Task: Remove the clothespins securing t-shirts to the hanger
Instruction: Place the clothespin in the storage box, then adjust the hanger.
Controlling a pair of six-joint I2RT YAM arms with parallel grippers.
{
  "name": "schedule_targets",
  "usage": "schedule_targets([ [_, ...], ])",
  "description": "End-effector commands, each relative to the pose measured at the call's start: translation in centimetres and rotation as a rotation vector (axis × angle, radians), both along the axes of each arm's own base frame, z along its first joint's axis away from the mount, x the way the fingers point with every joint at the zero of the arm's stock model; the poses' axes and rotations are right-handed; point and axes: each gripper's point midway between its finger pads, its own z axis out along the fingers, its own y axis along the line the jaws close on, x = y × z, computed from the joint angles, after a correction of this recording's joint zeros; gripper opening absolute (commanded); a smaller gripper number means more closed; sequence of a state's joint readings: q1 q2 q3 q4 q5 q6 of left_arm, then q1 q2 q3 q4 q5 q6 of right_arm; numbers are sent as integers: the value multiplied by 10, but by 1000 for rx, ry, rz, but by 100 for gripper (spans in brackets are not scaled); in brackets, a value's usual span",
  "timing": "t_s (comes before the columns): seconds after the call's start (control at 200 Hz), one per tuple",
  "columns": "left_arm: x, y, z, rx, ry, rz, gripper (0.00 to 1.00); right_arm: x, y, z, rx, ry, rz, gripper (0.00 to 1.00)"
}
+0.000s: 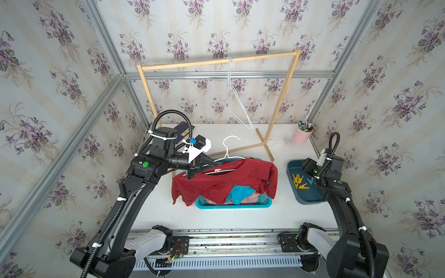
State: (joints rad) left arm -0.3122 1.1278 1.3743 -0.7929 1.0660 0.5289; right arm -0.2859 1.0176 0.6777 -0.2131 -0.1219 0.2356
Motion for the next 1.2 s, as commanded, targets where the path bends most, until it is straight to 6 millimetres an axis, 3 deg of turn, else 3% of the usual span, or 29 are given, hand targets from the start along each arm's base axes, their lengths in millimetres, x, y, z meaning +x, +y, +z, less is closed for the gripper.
schedule_targets([
  [0.0, -3, -1, 4, -19, -6, -23, 0, 0, 3, 9, 12, -13, 10, 71],
  [0.13, -1, -2, 5, -21, -4, -25, 0, 4, 19, 24, 49, -57, 92, 67],
  [0.27, 2, -3, 1, -16, 10, -25, 0, 13, 58, 66, 153, -181, 280, 60],
  [0.355, 7, -6, -4, -7, 20, -27, 0, 14, 96, 104, 144, -280, 436, 60],
  [0.45, 11, -9, -9, 13, 15, -25, 0, 3, 151, 148, 42, -392, 629, 61],
  [0.554, 17, -17, -15, 28, 10, -45, 0, -19, 213, 186, 11, -476, 837, 62],
  [0.674, 29, -28, -16, 46, 15, -51, 0, -57, 282, 215, 57, -539, 1073, 62],
  [0.764, 38, -34, -11, 49, 26, -40, 0, -90, 331, 225, 37, -573, 1232, 65],
  [0.859, 45, -40, -7, 48, 44, -32, 0, -103, 357, 225, -5, -582, 1314, 67],
  [1.024, 42, -51, -7, 51, 82, -49, 0, -106, 376, 223, -31, -544, 1393, 67],
  [1.194, 40, -50, -6, 54, 109, -22, 0, -108, 384, 218, -53, -528, 1431, 67],
])
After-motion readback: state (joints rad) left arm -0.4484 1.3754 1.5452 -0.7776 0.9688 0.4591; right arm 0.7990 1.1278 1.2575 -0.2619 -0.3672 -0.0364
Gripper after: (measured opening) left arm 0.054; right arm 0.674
